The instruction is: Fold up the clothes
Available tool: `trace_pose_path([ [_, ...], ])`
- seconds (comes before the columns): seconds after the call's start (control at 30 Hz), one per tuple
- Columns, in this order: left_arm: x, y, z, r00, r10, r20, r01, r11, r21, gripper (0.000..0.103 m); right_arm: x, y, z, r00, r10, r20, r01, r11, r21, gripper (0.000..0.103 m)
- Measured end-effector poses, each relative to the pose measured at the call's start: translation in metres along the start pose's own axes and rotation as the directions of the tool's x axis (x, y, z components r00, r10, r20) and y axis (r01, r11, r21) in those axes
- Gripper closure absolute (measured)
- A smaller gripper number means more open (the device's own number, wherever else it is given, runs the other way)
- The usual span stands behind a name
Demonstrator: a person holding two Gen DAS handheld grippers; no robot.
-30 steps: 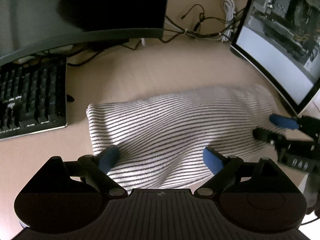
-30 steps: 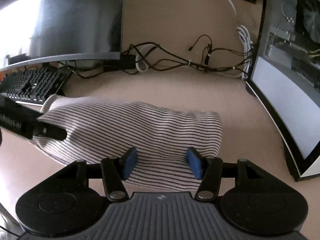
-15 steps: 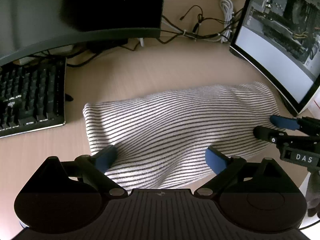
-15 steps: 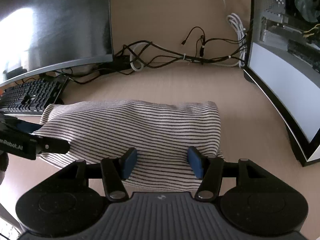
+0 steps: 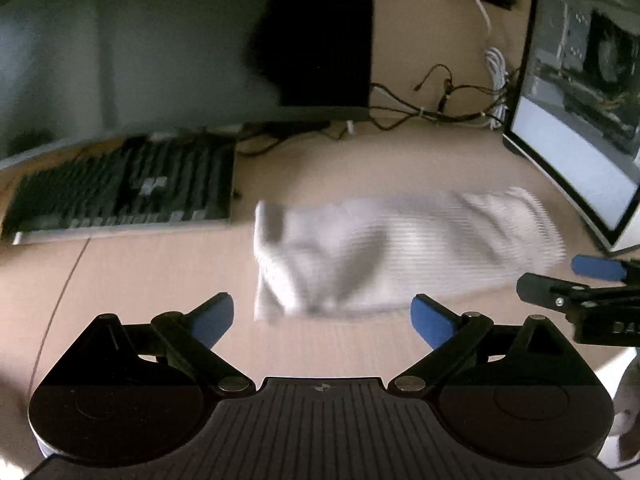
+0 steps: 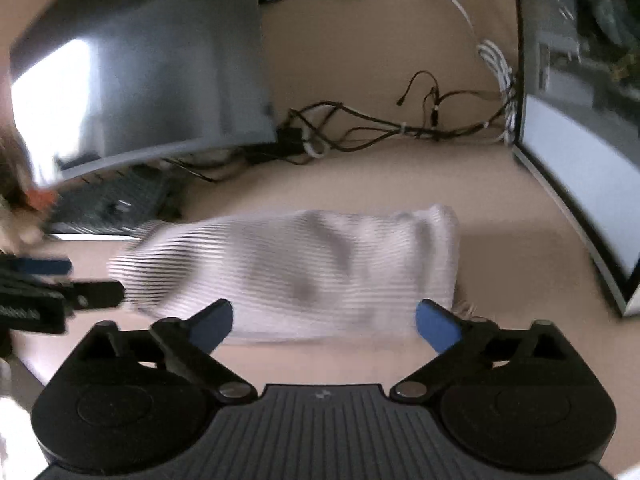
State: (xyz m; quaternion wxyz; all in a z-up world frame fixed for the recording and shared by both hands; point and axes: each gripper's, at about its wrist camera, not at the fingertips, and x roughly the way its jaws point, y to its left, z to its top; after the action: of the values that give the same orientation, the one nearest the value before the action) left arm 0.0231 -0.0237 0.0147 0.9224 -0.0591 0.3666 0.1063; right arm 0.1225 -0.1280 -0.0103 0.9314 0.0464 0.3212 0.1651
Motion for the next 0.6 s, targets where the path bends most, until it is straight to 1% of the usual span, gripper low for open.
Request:
trace_pose_path([
  [0.07, -0.024, -0.004, -0.012, 1.000, -0.017, -0.009, 0.017, 0.999, -0.033, 0.004, -0.031, 0.001, -0.006, 0.998, 0.053, 0.026, -0.054, 0.998, 0.032, 0.000],
  [0.13, -0.050, -0.014, -0.025, 1.000, -0.016, 0.010, 0.016, 0.999, -0.038, 0.003, -0.065, 0.004, -0.012, 0.994, 0.087, 0.068, -0.090, 0.995, 0.047, 0.000],
  [0.17, -0.062, -0.018, -0.030, 1.000, -0.012, 0.024, 0.013, 0.999, -0.044, 0.003, -0.079, 0.006, -0.015, 0.992, 0.090, 0.089, -0.094, 0.995, 0.045, 0.000],
  [0.27, -0.096, -0.032, -0.042, 0.997, 0.000, 0.073, 0.004, 0.998, -0.058, 0.003, -0.126, 0.016, -0.027, 0.980, 0.024, 0.197, -0.024, 1.000, 0.001, 0.000],
  [0.33, -0.120, -0.043, -0.049, 0.994, 0.006, 0.108, 0.000, 0.998, -0.056, 0.002, -0.156, 0.021, -0.037, 0.953, -0.049, 0.299, 0.060, 0.998, -0.030, 0.000],
  [0.37, -0.130, -0.049, -0.053, 0.994, 0.005, 0.114, 0.002, 0.998, -0.055, 0.002, -0.169, 0.022, -0.042, 0.939, -0.072, 0.337, 0.086, 0.996, -0.027, 0.000],
  [0.4, -0.137, -0.054, -0.058, 0.994, 0.012, 0.111, -0.006, 0.999, -0.054, 0.002, -0.182, 0.023, -0.047, 0.931, -0.081, 0.357, 0.092, 0.996, -0.014, 0.000],
  [0.47, -0.150, -0.063, -0.070, 0.994, 0.029, 0.105, -0.024, 0.998, -0.051, 0.001, -0.201, 0.020, -0.055, 0.942, -0.037, 0.335, 0.034, 0.999, 0.015, 0.000],
  [0.53, -0.163, -0.072, -0.081, 0.994, 0.046, 0.099, -0.041, 0.998, -0.049, 0.001, -0.212, 0.015, -0.063, 0.961, 0.027, 0.275, -0.044, 0.997, 0.057, 0.000],
  [0.6, -0.176, -0.081, -0.093, 0.994, 0.062, 0.092, -0.058, 0.997, -0.046, 0.001, -0.218, 0.012, -0.077, 0.977, 0.051, 0.208, -0.076, 0.991, 0.114, 0.000],
])
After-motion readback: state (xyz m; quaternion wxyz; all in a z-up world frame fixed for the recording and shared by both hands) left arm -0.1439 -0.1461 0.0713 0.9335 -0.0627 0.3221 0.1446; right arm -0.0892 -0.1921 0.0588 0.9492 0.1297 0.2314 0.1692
